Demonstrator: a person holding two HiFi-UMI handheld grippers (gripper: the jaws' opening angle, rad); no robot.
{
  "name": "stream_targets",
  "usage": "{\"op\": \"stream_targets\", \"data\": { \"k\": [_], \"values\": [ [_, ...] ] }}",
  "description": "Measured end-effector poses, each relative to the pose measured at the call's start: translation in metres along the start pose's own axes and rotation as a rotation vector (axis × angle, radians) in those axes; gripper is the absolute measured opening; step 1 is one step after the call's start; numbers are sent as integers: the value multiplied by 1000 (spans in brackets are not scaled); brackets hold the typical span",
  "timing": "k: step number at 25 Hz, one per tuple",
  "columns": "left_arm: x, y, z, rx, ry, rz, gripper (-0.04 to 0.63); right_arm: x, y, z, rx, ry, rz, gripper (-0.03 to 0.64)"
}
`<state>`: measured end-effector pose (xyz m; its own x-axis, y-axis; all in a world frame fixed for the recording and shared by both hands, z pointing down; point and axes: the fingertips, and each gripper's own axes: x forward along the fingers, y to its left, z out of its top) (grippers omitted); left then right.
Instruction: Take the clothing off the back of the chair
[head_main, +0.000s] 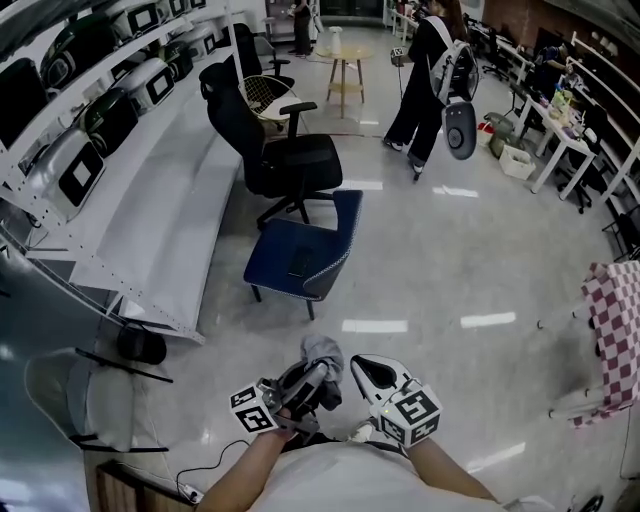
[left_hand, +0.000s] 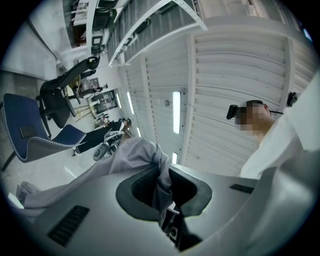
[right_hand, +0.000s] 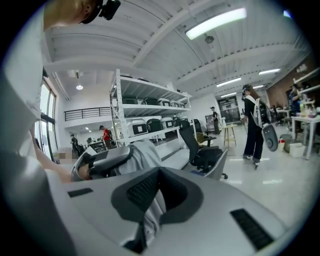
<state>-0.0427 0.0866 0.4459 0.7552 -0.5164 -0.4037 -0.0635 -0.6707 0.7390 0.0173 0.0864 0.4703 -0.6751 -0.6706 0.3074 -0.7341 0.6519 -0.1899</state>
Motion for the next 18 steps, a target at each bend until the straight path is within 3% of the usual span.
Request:
{"op": "stream_targets", "data": {
  "k": [18],
  "values": [
    [0,19,19,-20,20,-21,37,22,3,10,-41,2,-24,17]
  ]
}}
